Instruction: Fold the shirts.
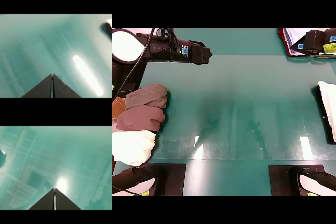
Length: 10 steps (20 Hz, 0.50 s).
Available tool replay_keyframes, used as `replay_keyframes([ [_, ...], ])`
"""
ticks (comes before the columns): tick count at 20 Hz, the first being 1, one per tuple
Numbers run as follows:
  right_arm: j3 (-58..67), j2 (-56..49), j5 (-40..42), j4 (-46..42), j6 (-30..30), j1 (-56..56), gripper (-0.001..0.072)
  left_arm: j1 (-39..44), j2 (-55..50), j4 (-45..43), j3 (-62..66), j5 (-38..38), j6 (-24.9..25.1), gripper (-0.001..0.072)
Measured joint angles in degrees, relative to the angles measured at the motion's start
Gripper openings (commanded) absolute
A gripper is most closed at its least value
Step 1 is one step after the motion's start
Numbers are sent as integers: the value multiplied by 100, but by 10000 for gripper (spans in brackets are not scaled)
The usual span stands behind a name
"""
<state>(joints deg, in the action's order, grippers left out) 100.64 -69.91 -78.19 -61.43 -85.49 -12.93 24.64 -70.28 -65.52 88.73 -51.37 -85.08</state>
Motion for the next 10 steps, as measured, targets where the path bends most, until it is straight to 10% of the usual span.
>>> replay_keyframes([
  [10,0,0,-39,-7,4,-13,17,0,0,-2,0,4,0,27],
])
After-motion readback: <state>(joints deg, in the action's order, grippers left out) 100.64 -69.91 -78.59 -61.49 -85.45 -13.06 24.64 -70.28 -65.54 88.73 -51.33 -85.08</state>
